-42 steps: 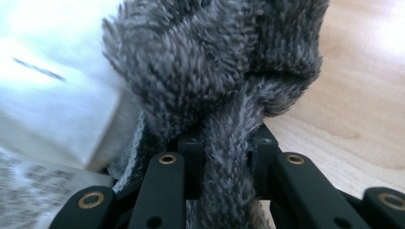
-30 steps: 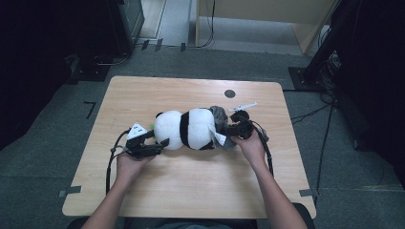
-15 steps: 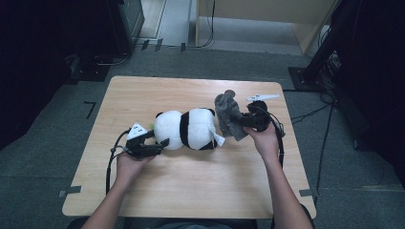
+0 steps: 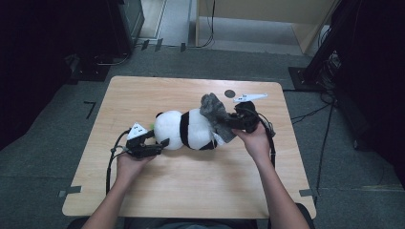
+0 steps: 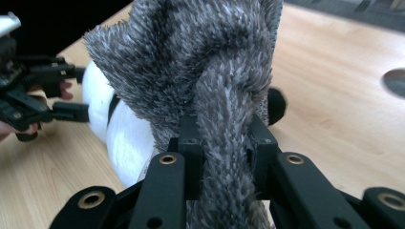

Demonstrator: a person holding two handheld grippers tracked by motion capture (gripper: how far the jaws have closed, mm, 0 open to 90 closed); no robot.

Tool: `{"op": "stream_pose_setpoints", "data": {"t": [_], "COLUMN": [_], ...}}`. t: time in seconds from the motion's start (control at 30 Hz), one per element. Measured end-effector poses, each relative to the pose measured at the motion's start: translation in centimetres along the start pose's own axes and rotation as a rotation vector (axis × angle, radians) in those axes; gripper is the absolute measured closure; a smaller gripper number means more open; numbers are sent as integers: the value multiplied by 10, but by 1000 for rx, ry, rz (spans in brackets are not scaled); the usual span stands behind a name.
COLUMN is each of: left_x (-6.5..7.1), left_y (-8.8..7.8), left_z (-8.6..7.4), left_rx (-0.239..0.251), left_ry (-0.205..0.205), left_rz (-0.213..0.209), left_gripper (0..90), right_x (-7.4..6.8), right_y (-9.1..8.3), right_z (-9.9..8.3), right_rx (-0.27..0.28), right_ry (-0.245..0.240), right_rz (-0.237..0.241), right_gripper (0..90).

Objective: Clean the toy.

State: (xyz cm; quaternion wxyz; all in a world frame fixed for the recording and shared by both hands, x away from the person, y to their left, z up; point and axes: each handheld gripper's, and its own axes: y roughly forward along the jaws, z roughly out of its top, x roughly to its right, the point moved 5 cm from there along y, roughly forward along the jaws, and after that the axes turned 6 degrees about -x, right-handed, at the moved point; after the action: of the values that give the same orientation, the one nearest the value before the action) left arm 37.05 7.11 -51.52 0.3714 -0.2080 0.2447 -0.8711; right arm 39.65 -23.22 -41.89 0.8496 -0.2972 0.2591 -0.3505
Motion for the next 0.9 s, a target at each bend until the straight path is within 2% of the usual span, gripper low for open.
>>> {"op": "stream_pose_setpoints", "data": {"t": [0.17, 0.27, 0.53, 0.77, 0.9], "left_x": [0, 0, 1, 0, 0], "left_y": [0, 0, 1, 2, 2], "left_z": [0, 1, 1, 1, 1], "left_rx": [1, 8, 15, 12, 12], "left_ry": [-1, -3, -1, 0, 1], "left_rz": [0, -1, -2, -7, -6], "left_gripper": [259, 259, 258, 255, 253], "right_x": [-2, 1, 16, 24, 28], "right_y": [19, 22, 30, 40, 52], "right_z": [-8, -10, -21, -31, -40], "right_rx": [-50, -51, -78, -111, -160], "right_ry": [-2, 1, 53, 77, 90], "right_rz": [13, 15, 34, 25, 10], "right_gripper": [739, 737, 736, 735, 736]}}
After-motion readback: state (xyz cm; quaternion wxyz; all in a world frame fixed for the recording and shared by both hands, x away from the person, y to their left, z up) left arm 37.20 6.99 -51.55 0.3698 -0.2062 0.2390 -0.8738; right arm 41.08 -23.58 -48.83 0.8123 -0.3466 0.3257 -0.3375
